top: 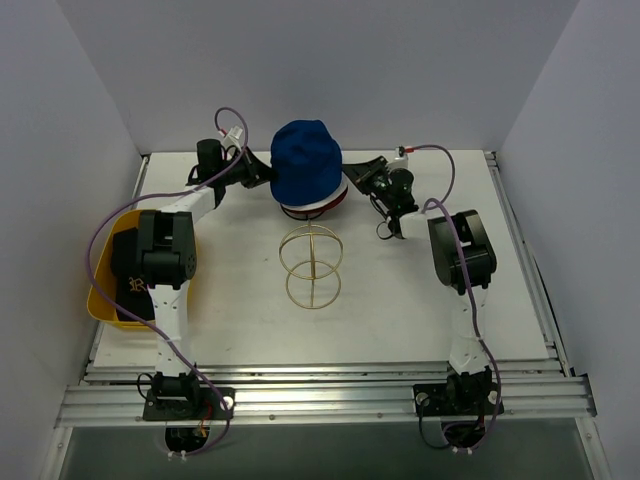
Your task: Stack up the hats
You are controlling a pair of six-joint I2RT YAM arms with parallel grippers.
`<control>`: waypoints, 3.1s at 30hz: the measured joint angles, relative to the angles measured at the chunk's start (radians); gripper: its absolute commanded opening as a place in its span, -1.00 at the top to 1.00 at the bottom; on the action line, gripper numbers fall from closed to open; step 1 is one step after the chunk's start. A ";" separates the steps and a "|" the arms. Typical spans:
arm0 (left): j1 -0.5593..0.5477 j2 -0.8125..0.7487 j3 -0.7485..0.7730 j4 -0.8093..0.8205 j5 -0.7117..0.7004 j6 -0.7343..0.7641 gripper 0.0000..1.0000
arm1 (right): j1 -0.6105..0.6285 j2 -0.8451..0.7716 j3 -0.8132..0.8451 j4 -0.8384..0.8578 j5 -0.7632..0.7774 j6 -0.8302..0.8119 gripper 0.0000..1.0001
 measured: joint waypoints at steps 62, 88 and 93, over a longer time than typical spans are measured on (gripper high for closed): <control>-0.022 -0.313 -0.343 0.035 -0.406 0.115 -0.12 | -0.026 -0.105 -0.076 -0.320 0.126 -0.319 1.00; -0.074 -0.385 -0.421 -0.035 -0.631 0.129 0.01 | 0.084 0.004 0.105 -0.361 0.131 -0.384 1.00; -0.075 -0.480 -0.451 -0.045 -0.661 0.147 0.01 | 0.084 0.008 0.105 -0.364 0.131 -0.388 1.00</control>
